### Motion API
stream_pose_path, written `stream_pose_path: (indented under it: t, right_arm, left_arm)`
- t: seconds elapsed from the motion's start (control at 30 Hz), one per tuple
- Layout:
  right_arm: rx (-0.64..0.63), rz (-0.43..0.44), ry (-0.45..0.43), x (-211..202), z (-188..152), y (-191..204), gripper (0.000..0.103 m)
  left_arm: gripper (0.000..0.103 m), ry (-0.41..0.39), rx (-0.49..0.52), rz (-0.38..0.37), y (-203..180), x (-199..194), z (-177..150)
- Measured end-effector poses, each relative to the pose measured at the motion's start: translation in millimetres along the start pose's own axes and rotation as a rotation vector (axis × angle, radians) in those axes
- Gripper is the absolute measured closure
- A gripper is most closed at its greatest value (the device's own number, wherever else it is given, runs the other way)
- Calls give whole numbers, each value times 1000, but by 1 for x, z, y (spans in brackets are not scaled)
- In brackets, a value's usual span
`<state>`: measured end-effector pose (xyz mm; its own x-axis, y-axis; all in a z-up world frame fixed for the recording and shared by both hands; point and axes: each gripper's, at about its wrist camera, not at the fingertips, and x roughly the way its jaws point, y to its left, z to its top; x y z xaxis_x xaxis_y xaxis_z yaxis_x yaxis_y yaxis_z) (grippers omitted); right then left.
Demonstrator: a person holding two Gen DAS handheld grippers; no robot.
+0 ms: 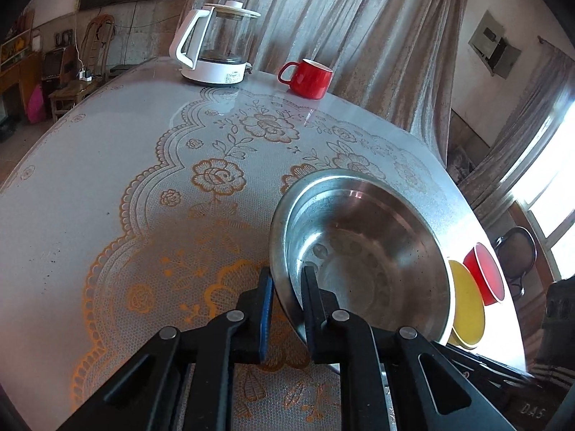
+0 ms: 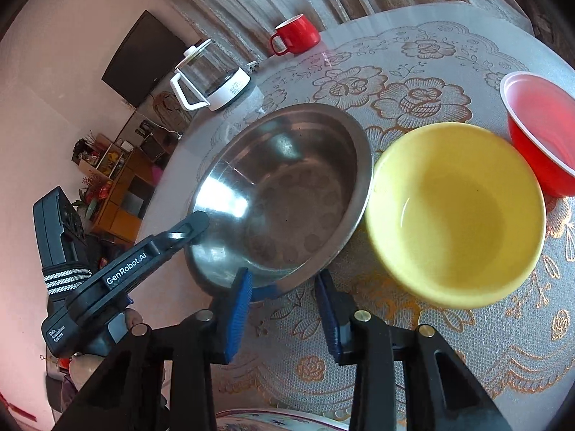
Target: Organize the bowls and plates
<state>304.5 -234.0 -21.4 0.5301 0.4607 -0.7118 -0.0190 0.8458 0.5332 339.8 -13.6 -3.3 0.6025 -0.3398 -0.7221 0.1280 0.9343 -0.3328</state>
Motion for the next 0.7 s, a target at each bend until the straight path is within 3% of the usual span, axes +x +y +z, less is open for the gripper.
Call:
stream_pose_path:
  t: [0.1, 0.3, 0.47, 0.7]
  right_arm:
    - [-29, -28, -2, 0, 0, 6, 73]
    - [-58, -1, 23, 0, -8, 20, 73]
    - [-113, 11, 64, 8, -28, 42, 73]
    - [-187, 29, 117, 11, -62, 72, 73]
  left_arm:
    - [87, 6, -27, -7, 7, -6, -5]
    - [85, -6, -82, 12, 28, -40, -26]
    - [83, -29, -97, 62, 44, -75, -53]
    - [82, -69, -173, 75, 65, -130, -99]
